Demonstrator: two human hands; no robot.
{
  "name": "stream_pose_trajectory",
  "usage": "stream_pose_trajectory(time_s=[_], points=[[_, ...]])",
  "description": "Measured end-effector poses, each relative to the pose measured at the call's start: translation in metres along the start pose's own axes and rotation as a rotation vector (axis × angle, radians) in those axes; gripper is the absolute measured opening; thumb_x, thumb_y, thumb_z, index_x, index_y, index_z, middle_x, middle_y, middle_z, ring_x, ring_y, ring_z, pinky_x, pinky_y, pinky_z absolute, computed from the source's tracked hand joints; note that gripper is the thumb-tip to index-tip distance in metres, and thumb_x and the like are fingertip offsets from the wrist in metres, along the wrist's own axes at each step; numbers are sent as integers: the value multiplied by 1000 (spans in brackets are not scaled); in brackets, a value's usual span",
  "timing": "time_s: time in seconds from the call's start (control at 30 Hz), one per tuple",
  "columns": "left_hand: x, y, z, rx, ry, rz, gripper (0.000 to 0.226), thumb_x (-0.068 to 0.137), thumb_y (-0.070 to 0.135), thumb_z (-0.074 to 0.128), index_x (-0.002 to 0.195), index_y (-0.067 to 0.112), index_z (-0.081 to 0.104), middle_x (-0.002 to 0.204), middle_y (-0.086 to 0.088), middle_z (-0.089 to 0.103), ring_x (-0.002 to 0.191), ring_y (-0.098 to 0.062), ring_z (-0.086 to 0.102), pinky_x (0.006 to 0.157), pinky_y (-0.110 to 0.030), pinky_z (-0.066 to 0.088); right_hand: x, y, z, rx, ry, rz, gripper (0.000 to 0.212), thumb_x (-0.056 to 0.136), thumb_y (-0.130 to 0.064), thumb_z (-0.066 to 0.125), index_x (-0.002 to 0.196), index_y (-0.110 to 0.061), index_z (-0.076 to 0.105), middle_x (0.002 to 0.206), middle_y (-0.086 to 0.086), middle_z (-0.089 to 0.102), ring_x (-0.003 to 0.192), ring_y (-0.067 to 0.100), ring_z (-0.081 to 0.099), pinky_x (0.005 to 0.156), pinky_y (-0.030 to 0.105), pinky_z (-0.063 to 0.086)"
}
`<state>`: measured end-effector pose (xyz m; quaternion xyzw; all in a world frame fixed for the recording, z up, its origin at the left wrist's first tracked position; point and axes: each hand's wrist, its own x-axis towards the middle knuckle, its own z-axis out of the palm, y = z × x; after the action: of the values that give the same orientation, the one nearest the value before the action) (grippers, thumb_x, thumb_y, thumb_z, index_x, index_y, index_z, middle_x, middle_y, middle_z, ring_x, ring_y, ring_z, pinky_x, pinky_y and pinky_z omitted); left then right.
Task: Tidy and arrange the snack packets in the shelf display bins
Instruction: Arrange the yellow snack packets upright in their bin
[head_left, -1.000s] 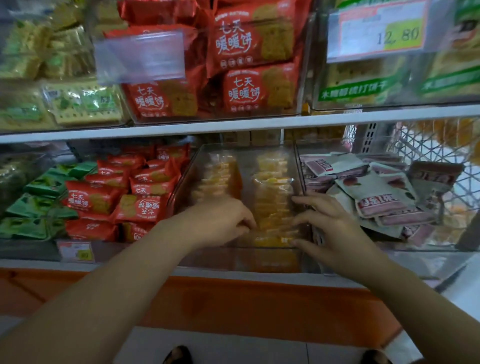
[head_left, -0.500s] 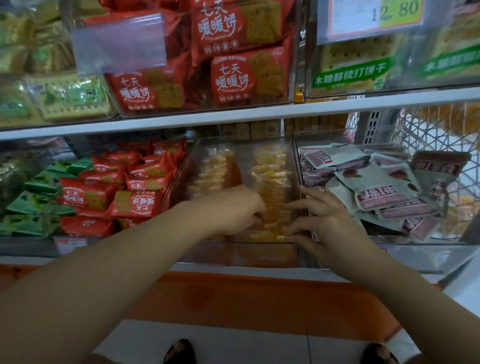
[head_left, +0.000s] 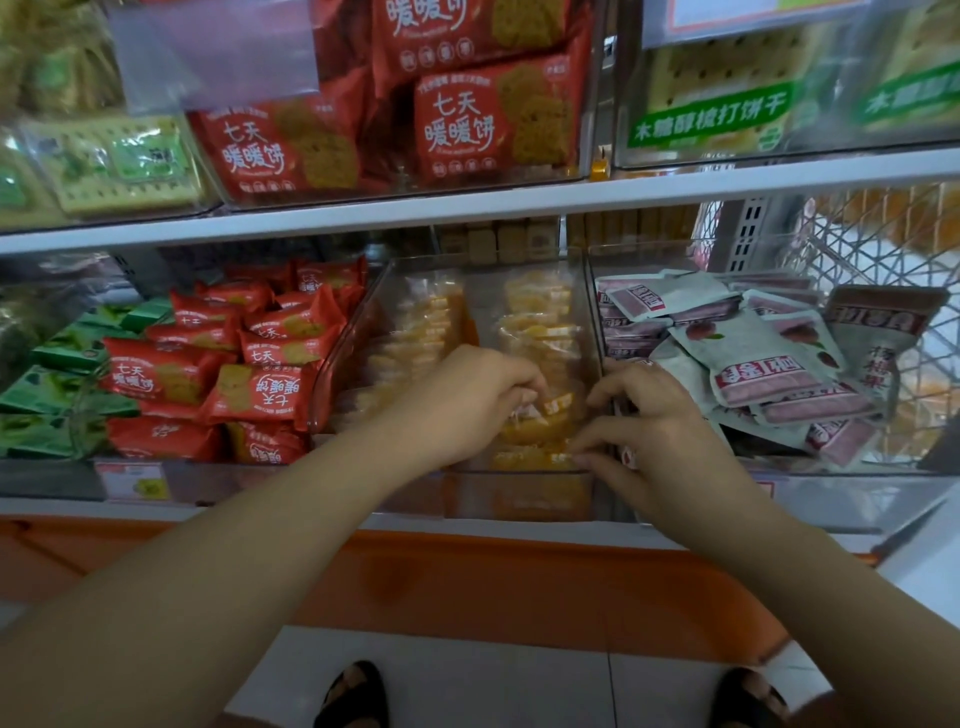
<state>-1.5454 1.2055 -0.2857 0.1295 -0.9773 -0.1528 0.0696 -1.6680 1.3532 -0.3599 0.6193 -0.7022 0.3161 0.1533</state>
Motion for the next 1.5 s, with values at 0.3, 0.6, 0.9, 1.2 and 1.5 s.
stream_pose_trajectory(time_s=[0.3, 0.6, 0.9, 1.2, 1.5], points=[[6, -2, 19, -46, -84, 51, 22, 96, 17, 50, 109, 17, 68, 92, 2, 67, 76, -2, 53, 61, -8, 35, 0, 3, -1, -17, -36, -1, 7, 70, -22, 76, 75, -21, 72, 98, 2, 63, 116, 33, 51, 94, 55, 42], [-26, 3, 21, -453, 336, -180, 48, 97, 27, 46, 144, 28, 33, 147, 12, 35, 134, -3, 31, 110, -22, 25, -1, 3, -3, -23, -42, 15, 16, 73, -35, 67, 83, -22, 70, 102, 0, 60, 120, 27, 46, 97, 58, 38], [-6, 12, 43, -450, -71, -434, 77, 97, 48, 38, 147, 28, -18, 155, -1, -25, 145, -20, -14, 116, -35, 7, 1, 3, -4, -68, -48, 84, 43, 77, -40, 60, 113, -19, 67, 118, -5, 64, 123, 23, 44, 101, 54, 37], [-9, 11, 48, -473, -87, -381, 87, 94, 48, 45, 146, 31, -22, 154, 4, -28, 145, -17, 2, 99, -21, 23, 7, 2, -8, -94, -110, 81, 33, 73, -40, 61, 99, -24, 73, 113, -3, 64, 118, 17, 39, 97, 58, 39], [36, -14, 20, -649, 221, -441, 66, 90, 37, 58, 146, 25, 25, 145, 3, 39, 129, -18, 42, 105, -29, 35, 42, 16, -19, 276, 7, 408, 47, 89, -28, 59, 135, -19, 48, 137, -6, 46, 122, 3, 39, 88, 0, 30]])
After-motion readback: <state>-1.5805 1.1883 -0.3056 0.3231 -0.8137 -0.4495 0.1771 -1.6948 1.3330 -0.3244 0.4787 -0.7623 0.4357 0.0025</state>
